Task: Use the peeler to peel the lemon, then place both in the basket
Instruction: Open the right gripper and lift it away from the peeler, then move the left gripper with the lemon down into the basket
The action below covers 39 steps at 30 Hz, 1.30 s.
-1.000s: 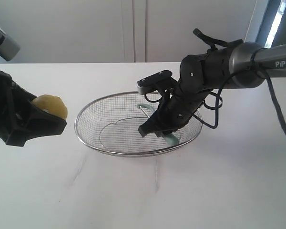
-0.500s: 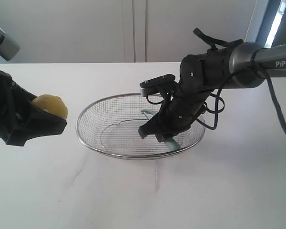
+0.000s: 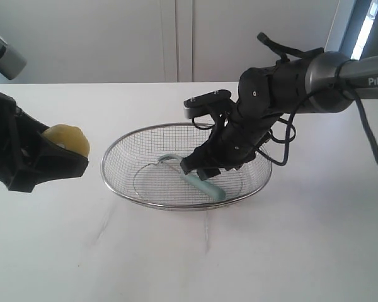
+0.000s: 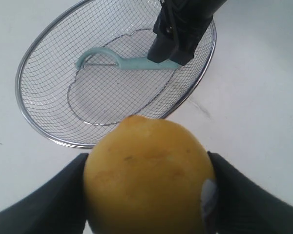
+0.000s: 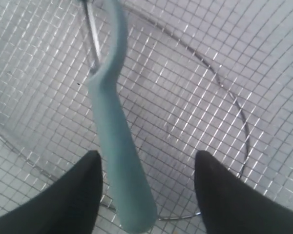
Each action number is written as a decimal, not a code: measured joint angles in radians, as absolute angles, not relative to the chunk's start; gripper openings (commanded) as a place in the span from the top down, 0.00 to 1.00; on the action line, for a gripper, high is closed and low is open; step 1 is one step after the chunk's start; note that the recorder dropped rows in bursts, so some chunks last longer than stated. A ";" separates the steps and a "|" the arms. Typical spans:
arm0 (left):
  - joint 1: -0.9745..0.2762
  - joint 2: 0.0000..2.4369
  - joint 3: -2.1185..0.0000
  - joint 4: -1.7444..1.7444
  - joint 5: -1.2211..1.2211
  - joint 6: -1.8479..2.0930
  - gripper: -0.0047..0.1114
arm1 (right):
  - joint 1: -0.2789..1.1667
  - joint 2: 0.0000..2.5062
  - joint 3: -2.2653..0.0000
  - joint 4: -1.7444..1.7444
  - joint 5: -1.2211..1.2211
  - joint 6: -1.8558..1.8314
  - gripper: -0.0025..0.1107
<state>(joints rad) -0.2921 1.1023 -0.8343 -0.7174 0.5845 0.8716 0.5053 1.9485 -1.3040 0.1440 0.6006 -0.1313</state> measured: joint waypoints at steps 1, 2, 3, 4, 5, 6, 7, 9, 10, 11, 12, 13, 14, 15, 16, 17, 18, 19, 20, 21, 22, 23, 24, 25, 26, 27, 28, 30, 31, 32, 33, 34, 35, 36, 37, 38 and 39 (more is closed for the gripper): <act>-0.292 1.102 -0.834 -0.717 0.584 0.872 0.96 | 0.505 1.938 -1.309 0.144 0.608 -0.131 0.54; -0.292 1.102 -0.834 -0.717 0.584 0.872 0.96 | 0.505 1.899 -1.331 0.144 0.635 -0.131 0.55; -0.292 1.102 -0.834 -0.717 0.584 0.872 0.96 | 0.505 1.875 -1.345 0.144 0.653 -0.131 0.57; -0.292 1.102 -0.834 -0.717 0.584 0.872 0.96 | 0.505 1.823 -1.370 0.144 0.686 -0.131 0.59; -0.292 1.102 -0.834 -0.717 0.584 0.872 0.96 | 0.505 1.792 -1.383 0.144 0.713 -0.131 0.69; -0.292 1.102 -0.834 -0.717 0.584 0.872 0.96 | 0.505 1.729 -1.399 0.144 0.774 -0.131 0.77; -0.292 1.102 -0.834 -0.717 0.584 0.872 0.96 | 0.505 1.703 -1.403 0.142 0.804 -0.131 0.98; -0.292 1.102 -0.834 -0.717 0.561 0.872 0.96 | 0.505 1.624 -1.403 0.138 0.943 -0.131 0.98; -0.292 1.102 -0.834 -0.719 0.549 0.872 0.96 | 0.505 1.592 -1.403 0.124 1.025 -0.136 0.98; -0.292 1.102 -0.834 -0.719 0.542 0.872 0.96 | 0.505 1.571 -1.403 0.102 1.086 -0.156 0.98; -0.292 1.102 -0.834 -0.719 0.542 0.872 0.96 | 0.505 1.563 -1.403 0.091 1.097 -0.171 0.98; -0.292 1.102 -0.834 -0.719 0.540 0.872 0.96 | 0.505 1.550 -1.401 0.068 1.097 -0.207 0.98; -0.292 1.102 -0.834 -0.719 0.540 0.872 0.96 | 0.505 1.545 -1.399 0.064 1.085 -0.223 0.98; -0.292 1.102 -0.834 -0.719 0.540 0.872 0.96 | 0.505 1.543 -1.395 0.059 1.044 -0.238 0.98; -0.292 1.102 -0.834 -0.719 0.540 0.872 0.96 | 0.505 1.543 -1.395 0.058 1.022 -0.238 0.98; -0.292 1.102 -0.834 -0.719 0.534 0.872 0.96 | 0.505 1.543 -1.395 0.058 0.992 -0.226 0.98; -0.292 1.102 -0.834 -0.719 0.527 0.872 0.96 | 0.505 1.543 -1.395 0.060 0.985 -0.217 0.98; -0.292 1.102 -0.834 -0.719 0.525 0.872 0.96 | 0.505 1.543 -1.395 0.060 0.977 -0.212 0.98; -0.292 1.102 -0.834 -0.719 0.521 0.872 0.96 | 0.505 1.543 -1.395 0.060 0.973 -0.207 0.98; -0.292 1.102 -0.834 -0.719 0.518 0.872 0.96 | 0.505 1.543 -1.395 0.062 0.971 -0.205 0.98; -0.292 1.102 -0.834 -0.719 0.517 0.872 0.96 | 0.505 1.543 -1.395 0.062 0.968 -0.202 0.98; -0.292 1.102 -0.834 -0.719 0.517 0.872 0.96 | 0.505 1.543 -1.395 0.062 0.966 -0.201 0.98; -0.292 1.102 -0.834 -0.719 0.517 0.872 0.96 | 0.505 1.543 -1.395 0.062 0.966 -0.201 0.98; -0.292 1.102 -0.834 -0.719 0.517 0.872 0.96 | 0.505 1.543 -1.395 0.062 0.966 -0.201 0.98; -0.292 1.102 -0.834 -0.719 0.517 0.872 0.96 | 0.505 1.543 -1.395 0.062 0.966 -0.201 0.98; -0.292 1.102 -0.834 -0.719 0.517 0.872 0.96 | 0.505 1.543 -1.395 0.062 0.966 -0.201 0.98; -0.292 1.102 -0.834 -0.719 0.517 0.872 0.96 | 0.505 1.543 -1.395 0.062 0.966 -0.201 0.98; -0.292 1.102 -0.834 -0.719 0.514 0.872 0.96 | 0.505 1.543 -1.395 0.062 0.966 -0.201 0.98; -0.292 1.102 -0.834 -0.719 0.514 0.872 0.96 | 0.505 1.543 -1.395 0.062 0.966 -0.201 0.98; -0.292 1.102 -0.834 -0.719 0.514 0.872 0.96 | 0.505 1.543 -1.395 0.062 0.966 -0.201 0.98; -0.292 1.102 -0.834 -0.719 0.514 0.872 0.96 | 0.505 1.543 -1.395 0.062 0.966 -0.201 0.98; -0.292 1.102 -0.834 -0.719 0.514 0.872 0.96 | 0.505 1.543 -1.395 0.062 0.966 -0.201 0.98; -0.292 1.102 -0.834 -0.719 0.514 0.872 0.96 | 0.505 1.543 -1.395 0.062 0.966 -0.201 0.98; -0.292 1.102 -0.834 -0.719 0.514 0.872 0.96 | 0.505 1.543 -1.395 0.062 0.966 -0.201 0.98; -0.292 1.102 -0.834 -0.719 0.514 0.872 0.96 | 0.505 1.543 -1.395 0.062 0.966 -0.201 0.98; -0.292 1.102 -0.834 -0.719 0.514 0.872 0.96 | 0.505 1.543 -1.395 0.062 0.966 -0.201 0.98; -0.292 1.102 -0.834 -0.719 0.514 0.872 0.96 | 0.505 1.543 -1.395 0.062 0.966 -0.201 0.98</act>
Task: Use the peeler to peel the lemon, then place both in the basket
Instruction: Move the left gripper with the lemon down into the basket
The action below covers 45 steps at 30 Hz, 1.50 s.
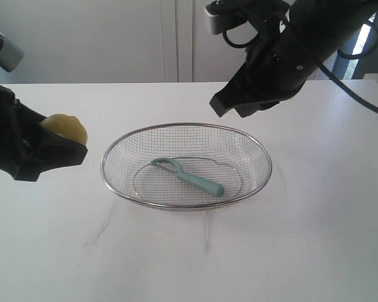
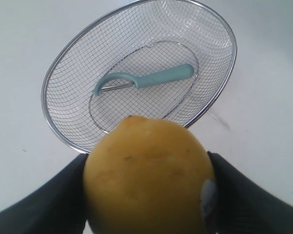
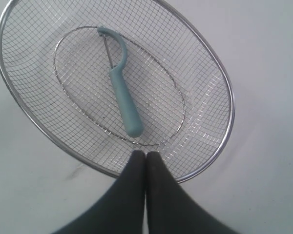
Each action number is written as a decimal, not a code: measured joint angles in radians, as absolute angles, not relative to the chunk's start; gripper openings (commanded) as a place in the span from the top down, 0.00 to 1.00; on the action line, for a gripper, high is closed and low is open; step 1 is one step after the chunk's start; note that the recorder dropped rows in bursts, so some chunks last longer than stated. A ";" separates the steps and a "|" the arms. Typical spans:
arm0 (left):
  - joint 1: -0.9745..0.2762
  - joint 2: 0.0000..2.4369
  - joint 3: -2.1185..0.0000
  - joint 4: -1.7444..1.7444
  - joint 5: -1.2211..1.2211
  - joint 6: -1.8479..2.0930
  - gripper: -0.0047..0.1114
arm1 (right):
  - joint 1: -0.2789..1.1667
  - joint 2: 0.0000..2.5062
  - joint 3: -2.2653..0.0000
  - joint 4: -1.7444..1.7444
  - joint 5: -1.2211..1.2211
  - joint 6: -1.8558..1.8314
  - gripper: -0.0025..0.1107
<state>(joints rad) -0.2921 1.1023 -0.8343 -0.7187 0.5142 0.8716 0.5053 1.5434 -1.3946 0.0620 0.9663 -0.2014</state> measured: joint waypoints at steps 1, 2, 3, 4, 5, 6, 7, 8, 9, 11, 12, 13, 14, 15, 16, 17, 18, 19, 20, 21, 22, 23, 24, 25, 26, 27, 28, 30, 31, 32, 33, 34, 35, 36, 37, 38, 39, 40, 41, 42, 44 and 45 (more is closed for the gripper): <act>-0.292 1.102 -0.832 -0.719 0.513 0.872 0.96 | 0.505 1.543 -1.395 0.062 0.966 -0.201 0.98; -0.292 1.102 -0.826 -0.721 0.507 0.872 0.96 | 0.505 1.543 -1.395 0.062 0.966 -0.201 0.98; -0.292 1.102 -0.822 -0.723 0.503 0.872 0.96 | 0.505 1.543 -1.395 0.062 0.966 -0.201 0.98; -0.292 1.102 -0.817 -0.723 0.498 0.872 0.96 | 0.505 1.543 -1.395 0.062 0.966 -0.201 0.98; -0.292 1.102 -0.815 -0.725 0.494 0.872 0.96 | 0.505 1.543 -1.395 0.062 0.966 -0.201 0.98; -0.292 1.102 -0.815 -0.731 0.490 0.872 0.96 | 0.505 1.543 -1.395 0.062 0.966 -0.201 0.98; -0.292 1.102 -0.815 -0.741 0.479 0.872 0.96 | 0.505 1.543 -1.395 0.062 0.966 -0.201 0.98; -0.292 1.102 -0.815 -0.755 0.473 0.872 0.96 | 0.505 1.543 -1.395 0.062 0.966 -0.201 0.98; -0.292 1.102 -0.815 -0.765 0.469 0.872 0.96 | 0.505 1.543 -1.395 0.062 0.966 -0.201 0.98; -0.292 1.102 -0.829 -0.775 0.466 0.872 0.96 | 0.505 1.543 -1.395 0.062 0.966 -0.201 0.98; -0.292 1.102 -0.838 -0.778 0.463 0.872 0.96 | 0.505 1.543 -1.395 0.064 0.966 -0.201 0.98; -0.292 1.102 -0.854 -0.784 0.455 0.872 0.96 | 0.505 1.543 -1.395 0.064 0.966 -0.201 0.98; -0.292 1.102 -0.867 -0.791 0.447 0.872 0.96 | 0.505 1.543 -1.395 0.064 0.966 -0.201 0.98; -0.292 1.102 -0.884 -0.800 0.435 0.872 0.96 | 0.505 1.543 -1.395 0.064 0.966 -0.201 0.98; -0.292 1.102 -0.903 -0.807 0.426 0.874 0.96 | 0.505 1.543 -1.395 0.064 0.966 -0.201 0.98; -0.292 1.104 -0.924 -0.812 0.424 0.876 0.96 | 0.505 1.543 -1.395 0.064 0.966 -0.201 0.98; -0.292 1.107 -0.947 -0.820 0.424 0.876 0.96 | 0.505 1.543 -1.395 0.064 0.966 -0.201 0.98; -0.292 1.111 -0.973 -0.824 0.428 0.879 0.96 | 0.505 1.543 -1.395 0.064 0.966 -0.201 0.98; -0.295 1.117 -0.994 -0.829 0.436 0.879 0.96 | 0.505 1.543 -1.395 0.064 0.966 -0.201 0.98; -0.299 1.128 -1.019 -0.831 0.446 0.881 0.96 | 0.505 1.543 -1.395 0.064 0.966 -0.201 0.98; -0.307 1.140 -1.045 -0.834 0.459 0.883 0.96 | 0.505 1.543 -1.395 0.064 0.966 -0.201 0.98; -0.317 1.151 -1.065 -0.834 0.469 0.883 0.96 | 0.505 1.543 -1.395 0.064 0.966 -0.201 0.98; -0.330 1.167 -1.090 -0.835 0.480 0.883 0.96 | 0.505 1.543 -1.395 0.064 0.966 -0.201 0.98; -0.346 1.186 -1.113 -0.835 0.487 0.883 0.96 | 0.505 1.543 -1.395 0.064 0.966 -0.201 0.98; -0.364 1.203 -1.135 -0.835 0.489 0.888 0.96 | 0.505 1.543 -1.395 0.064 0.966 -0.201 0.98; -0.381 1.226 -1.156 -0.835 0.489 0.891 0.96 | 0.505 1.543 -1.395 0.064 0.966 -0.201 0.98; -0.400 1.252 -1.177 -0.830 0.489 0.891 0.96 | 0.505 1.543 -1.395 0.064 0.966 -0.201 0.98; -0.433 1.306 -1.214 -0.802 0.489 0.892 0.96 | 0.505 1.543 -1.395 0.064 0.966 -0.201 0.98; -0.451 1.334 -1.236 -0.780 0.489 0.892 0.96 | 0.505 1.543 -1.395 0.064 0.966 -0.201 0.98; -0.468 1.362 -1.256 -0.754 0.490 0.886 0.96 | 0.505 1.543 -1.395 0.064 0.966 -0.201 0.98; -0.480 1.384 -1.272 -0.730 0.492 0.875 0.96 | 0.505 1.543 -1.395 0.064 0.966 -0.201 0.98; -0.495 1.411 -1.290 -0.697 0.495 0.857 0.96 | 0.505 1.543 -1.395 0.064 0.966 -0.201 0.98; -0.506 1.436 -1.308 -0.659 0.497 0.835 0.96 | 0.505 1.543 -1.395 0.064 0.966 -0.201 0.98; -0.515 1.455 -1.325 -0.627 0.504 0.807 0.96 | 0.505 1.543 -1.395 0.064 0.966 -0.201 0.98; -0.518 1.477 -1.341 -0.586 0.512 0.773 0.96 | 0.505 1.543 -1.395 0.064 0.966 -0.201 0.98; -0.522 1.498 -1.354 -0.544 0.519 0.740 0.96 | 0.505 1.543 -1.395 0.064 0.966 -0.201 0.98; -0.522 1.517 -1.362 -0.501 0.530 0.715 0.96 | 0.505 1.543 -1.395 0.064 0.966 -0.201 0.98; -0.522 1.534 -1.369 -0.458 0.543 0.686 0.96 | 0.505 1.543 -1.395 0.064 0.966 -0.201 0.98; -0.522 1.548 -1.373 -0.418 0.558 0.660 0.96 | 0.505 1.543 -1.395 0.064 0.966 -0.201 0.98; -0.522 1.559 -1.375 -0.388 0.570 0.644 0.96 | 0.505 1.543 -1.395 0.064 0.966 -0.201 0.98; -0.522 1.580 -1.375 -0.336 0.609 0.624 0.96 | 0.505 1.543 -1.395 0.064 0.966 -0.201 0.98; -0.522 1.588 -1.375 -0.323 0.622 0.620 0.96 | 0.505 1.543 -1.395 0.064 0.966 -0.201 0.98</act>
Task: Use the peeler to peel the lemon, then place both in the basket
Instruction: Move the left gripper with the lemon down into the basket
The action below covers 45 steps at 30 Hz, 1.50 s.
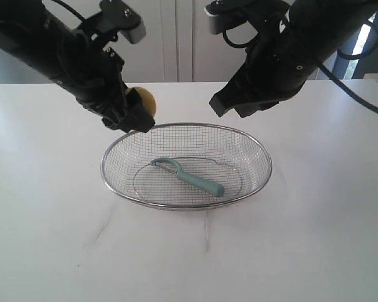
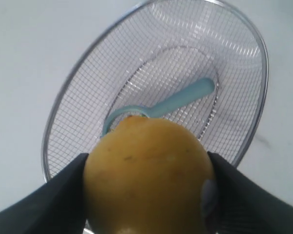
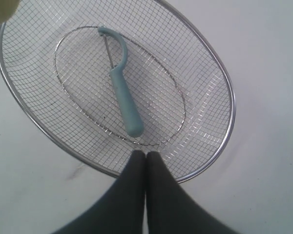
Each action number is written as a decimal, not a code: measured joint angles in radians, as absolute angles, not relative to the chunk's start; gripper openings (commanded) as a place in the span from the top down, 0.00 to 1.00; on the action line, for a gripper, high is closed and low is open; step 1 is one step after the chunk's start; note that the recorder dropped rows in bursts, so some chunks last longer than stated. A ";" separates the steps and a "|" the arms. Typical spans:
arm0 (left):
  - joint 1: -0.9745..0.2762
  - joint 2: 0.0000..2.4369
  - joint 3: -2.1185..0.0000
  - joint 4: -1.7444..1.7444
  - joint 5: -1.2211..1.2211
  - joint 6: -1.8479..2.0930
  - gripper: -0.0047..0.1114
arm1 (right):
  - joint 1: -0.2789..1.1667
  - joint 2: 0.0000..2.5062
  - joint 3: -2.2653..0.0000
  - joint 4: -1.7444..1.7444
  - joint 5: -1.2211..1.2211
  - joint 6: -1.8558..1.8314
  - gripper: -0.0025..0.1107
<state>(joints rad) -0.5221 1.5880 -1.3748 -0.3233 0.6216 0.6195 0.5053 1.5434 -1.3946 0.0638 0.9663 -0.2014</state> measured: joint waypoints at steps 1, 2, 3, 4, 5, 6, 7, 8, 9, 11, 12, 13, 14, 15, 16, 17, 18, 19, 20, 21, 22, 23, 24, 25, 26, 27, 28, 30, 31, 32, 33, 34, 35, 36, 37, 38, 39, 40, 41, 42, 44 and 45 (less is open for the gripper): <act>-0.522 1.594 -1.375 -0.314 0.630 0.618 0.96 | 0.505 1.543 -1.395 0.064 0.966 -0.201 0.98; -0.522 1.598 -1.375 -0.310 0.632 0.615 0.96 | 0.505 1.543 -1.395 0.064 0.966 -0.201 0.98; -0.522 1.603 -1.375 -0.307 0.630 0.614 0.96 | 0.505 1.543 -1.395 0.064 0.966 -0.201 0.98; -0.522 1.603 -1.375 -0.305 0.625 0.613 0.96 | 0.505 1.543 -1.395 0.064 0.966 -0.201 0.98; -0.522 1.605 -1.375 -0.305 0.621 0.612 0.96 | 0.505 1.543 -1.395 0.064 0.966 -0.201 0.98; -0.522 1.605 -1.375 -0.305 0.617 0.612 0.96 | 0.505 1.543 -1.395 0.064 0.966 -0.201 0.98; -0.522 1.605 -1.375 -0.305 0.617 0.610 0.96 | 0.505 1.543 -1.395 0.064 0.966 -0.201 0.98; -0.522 1.605 -1.375 -0.306 0.617 0.610 0.96 | 0.505 1.543 -1.395 0.064 0.966 -0.201 0.98; -0.522 1.605 -1.375 -0.306 0.615 0.610 0.96 | 0.505 1.543 -1.395 0.064 0.966 -0.201 0.98; -0.522 1.606 -1.375 -0.309 0.600 0.610 0.96 | 0.505 1.543 -1.395 0.064 0.966 -0.201 0.98; -0.522 1.607 -1.376 -0.314 0.590 0.610 0.96 | 0.505 1.543 -1.395 0.064 0.966 -0.201 0.98; -0.522 1.610 -1.376 -0.320 0.583 0.610 0.96 | 0.505 1.543 -1.395 0.064 0.966 -0.201 0.98; -0.522 1.612 -1.376 -0.325 0.573 0.610 0.96 | 0.505 1.543 -1.395 0.064 0.966 -0.201 0.98; -0.522 1.617 -1.376 -0.329 0.563 0.610 0.96 | 0.505 1.543 -1.395 0.064 0.966 -0.201 0.98; -0.522 1.624 -1.376 -0.332 0.558 0.610 0.96 | 0.505 1.543 -1.395 0.064 0.966 -0.201 0.98; -0.522 1.632 -1.377 -0.334 0.556 0.610 0.96 | 0.505 1.543 -1.395 0.064 0.966 -0.201 0.98; -0.522 1.640 -1.377 -0.336 0.551 0.610 0.96 | 0.505 1.543 -1.395 0.064 0.966 -0.201 0.98; -0.522 1.647 -1.377 -0.338 0.550 0.610 0.96 | 0.505 1.543 -1.395 0.064 0.966 -0.201 0.98; -0.522 1.657 -1.377 -0.338 0.549 0.610 0.96 | 0.505 1.543 -1.395 0.064 0.966 -0.201 0.98; -0.522 1.666 -1.377 -0.340 0.547 0.610 0.96 | 0.505 1.543 -1.395 0.064 0.966 -0.201 0.98; -0.522 1.674 -1.377 -0.340 0.545 0.610 0.96 | 0.505 1.543 -1.395 0.064 0.966 -0.201 0.98; -0.522 1.684 -1.377 -0.340 0.543 0.610 0.96 | 0.505 1.543 -1.395 0.064 0.966 -0.201 0.98; -0.522 1.695 -1.377 -0.340 0.541 0.610 0.96 | 0.505 1.543 -1.395 0.064 0.966 -0.201 0.98; -0.522 1.706 -1.377 -0.340 0.536 0.610 0.96 | 0.505 1.543 -1.395 0.064 0.966 -0.201 0.98; -0.522 1.719 -1.377 -0.336 0.533 0.610 0.96 | 0.505 1.543 -1.395 0.064 0.966 -0.201 0.98; -0.522 1.734 -1.377 -0.334 0.526 0.610 0.96 | 0.505 1.543 -1.395 0.064 0.966 -0.201 0.98; -0.522 1.745 -1.377 -0.332 0.524 0.610 0.96 | 0.505 1.543 -1.395 0.064 0.966 -0.201 0.98; -0.522 1.776 -1.377 -0.329 0.519 0.610 0.96 | 0.505 1.543 -1.395 0.064 0.966 -0.201 0.98; -0.522 1.790 -1.377 -0.327 0.517 0.610 0.96 | 0.505 1.543 -1.395 0.064 0.966 -0.201 0.98; -0.522 1.803 -1.377 -0.325 0.517 0.610 0.96 | 0.505 1.543 -1.395 0.064 0.966 -0.201 0.98; -0.522 1.812 -1.377 -0.325 0.517 0.610 0.96 | 0.505 1.543 -1.395 0.064 0.966 -0.201 0.98; -0.522 1.823 -1.377 -0.325 0.515 0.610 0.96 | 0.505 1.543 -1.395 0.064 0.966 -0.201 0.98; -0.522 1.834 -1.377 -0.325 0.513 0.610 0.96 | 0.505 1.543 -1.395 0.064 0.966 -0.201 0.98; -0.522 1.843 -1.377 -0.325 0.511 0.610 0.96 | 0.505 1.543 -1.395 0.064 0.966 -0.201 0.98; -0.522 1.849 -1.377 -0.325 0.511 0.610 0.96 | 0.505 1.543 -1.395 0.064 0.966 -0.201 0.98; -0.522 1.857 -1.377 -0.325 0.508 0.610 0.96 | 0.505 1.543 -1.395 0.064 0.966 -0.201 0.98; -0.522 1.862 -1.377 -0.325 0.507 0.610 0.96 | 0.505 1.543 -1.395 0.064 0.966 -0.201 0.98; -0.522 1.868 -1.377 -0.325 0.501 0.610 0.96 | 0.505 1.543 -1.395 0.064 0.966 -0.201 0.98; -0.522 1.876 -1.377 -0.325 0.495 0.610 0.96 | 0.505 1.543 -1.395 0.064 0.966 -0.201 0.98; -0.522 1.883 -1.377 -0.325 0.490 0.610 0.95 | 0.505 1.543 -1.395 0.064 0.966 -0.201 0.98; -0.522 1.899 -1.377 -0.320 0.481 0.610 0.91 | 0.505 1.543 -1.395 0.064 0.966 -0.201 0.98; -0.522 1.905 -1.377 -0.318 0.478 0.610 0.87 | 0.505 1.543 -1.395 0.064 0.966 -0.201 0.98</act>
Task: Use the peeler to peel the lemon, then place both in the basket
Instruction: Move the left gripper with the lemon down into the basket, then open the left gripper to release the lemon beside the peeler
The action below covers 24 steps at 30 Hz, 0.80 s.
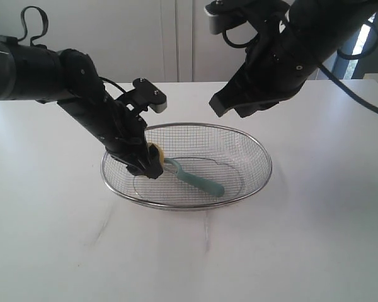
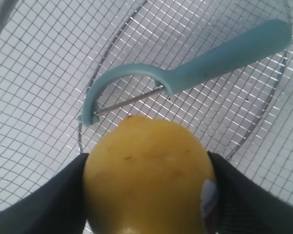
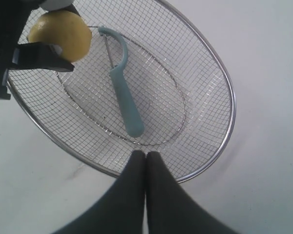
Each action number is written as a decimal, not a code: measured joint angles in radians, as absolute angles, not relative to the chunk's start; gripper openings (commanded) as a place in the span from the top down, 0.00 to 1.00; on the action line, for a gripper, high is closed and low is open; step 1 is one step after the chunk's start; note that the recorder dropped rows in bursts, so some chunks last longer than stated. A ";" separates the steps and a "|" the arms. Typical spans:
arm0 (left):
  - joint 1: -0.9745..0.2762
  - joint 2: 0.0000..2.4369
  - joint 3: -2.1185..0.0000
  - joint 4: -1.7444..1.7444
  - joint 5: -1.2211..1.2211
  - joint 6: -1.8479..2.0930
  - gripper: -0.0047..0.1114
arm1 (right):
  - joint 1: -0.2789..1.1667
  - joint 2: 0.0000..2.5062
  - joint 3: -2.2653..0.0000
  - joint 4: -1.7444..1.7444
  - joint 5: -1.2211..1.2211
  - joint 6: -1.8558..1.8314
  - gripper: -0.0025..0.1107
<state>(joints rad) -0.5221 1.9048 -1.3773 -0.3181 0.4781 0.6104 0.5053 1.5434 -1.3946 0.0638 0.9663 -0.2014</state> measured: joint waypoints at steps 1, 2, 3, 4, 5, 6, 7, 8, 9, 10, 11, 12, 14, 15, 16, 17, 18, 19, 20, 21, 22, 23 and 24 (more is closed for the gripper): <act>-0.522 1.911 -1.377 -0.318 0.475 0.610 0.83 | 0.505 1.543 -1.395 0.064 0.966 -0.201 0.98; -0.522 1.916 -1.377 -0.317 0.471 0.610 0.78 | 0.505 1.543 -1.395 0.064 0.966 -0.201 0.98; -0.522 1.919 -1.377 -0.314 0.465 0.610 0.74 | 0.505 1.543 -1.395 0.064 0.966 -0.201 0.98; -0.522 1.918 -1.377 -0.314 0.461 0.610 0.69 | 0.505 1.543 -1.395 0.064 0.966 -0.201 0.98; -0.522 1.918 -1.377 -0.314 0.456 0.610 0.65 | 0.505 1.543 -1.395 0.064 0.966 -0.201 0.98; -0.522 1.918 -1.377 -0.314 0.450 0.610 0.61 | 0.505 1.543 -1.395 0.064 0.966 -0.201 0.98; -0.522 1.918 -1.377 -0.314 0.443 0.610 0.57 | 0.505 1.543 -1.395 0.064 0.966 -0.201 0.98; -0.522 1.918 -1.377 -0.314 0.438 0.610 0.52 | 0.505 1.543 -1.395 0.064 0.966 -0.201 0.98; -0.522 1.918 -1.377 -0.314 0.435 0.610 0.48 | 0.505 1.543 -1.395 0.064 0.966 -0.201 0.98; -0.522 1.918 -1.377 -0.314 0.433 0.610 0.44 | 0.505 1.543 -1.395 0.064 0.966 -0.201 0.98; -0.522 1.918 -1.377 -0.314 0.431 0.610 0.40 | 0.505 1.543 -1.395 0.064 0.966 -0.201 0.98; -0.522 1.918 -1.377 -0.314 0.431 0.610 0.37 | 0.505 1.543 -1.395 0.064 0.966 -0.201 0.98; -0.522 1.918 -1.377 -0.314 0.430 0.610 0.32 | 0.505 1.543 -1.395 0.064 0.966 -0.201 0.98; -0.522 1.918 -1.377 -0.314 0.428 0.610 0.32 | 0.505 1.543 -1.395 0.064 0.966 -0.201 0.98; -0.522 1.918 -1.377 -0.314 0.428 0.610 0.31 | 0.505 1.543 -1.395 0.064 0.966 -0.201 0.98; -0.522 1.918 -1.380 -0.316 0.428 0.610 0.31 | 0.505 1.543 -1.395 0.064 0.966 -0.201 0.98; -0.522 1.918 -1.381 -0.316 0.428 0.610 0.31 | 0.505 1.543 -1.395 0.064 0.966 -0.201 0.98; -0.522 1.918 -1.381 -0.316 0.428 0.610 0.31 | 0.505 1.543 -1.395 0.064 0.966 -0.201 0.98; -0.522 1.918 -1.381 -0.316 0.428 0.610 0.31 | 0.505 1.543 -1.395 0.064 0.966 -0.201 0.98; -0.522 1.918 -1.381 -0.316 0.428 0.610 0.31 | 0.505 1.543 -1.395 0.064 0.966 -0.201 0.98; -0.522 1.920 -1.381 -0.316 0.428 0.610 0.31 | 0.505 1.543 -1.395 0.064 0.966 -0.201 0.98; -0.522 1.922 -1.381 -0.316 0.426 0.610 0.31 | 0.505 1.543 -1.395 0.064 0.966 -0.201 0.98; -0.522 1.924 -1.381 -0.316 0.426 0.610 0.32 | 0.505 1.543 -1.395 0.064 0.966 -0.201 0.98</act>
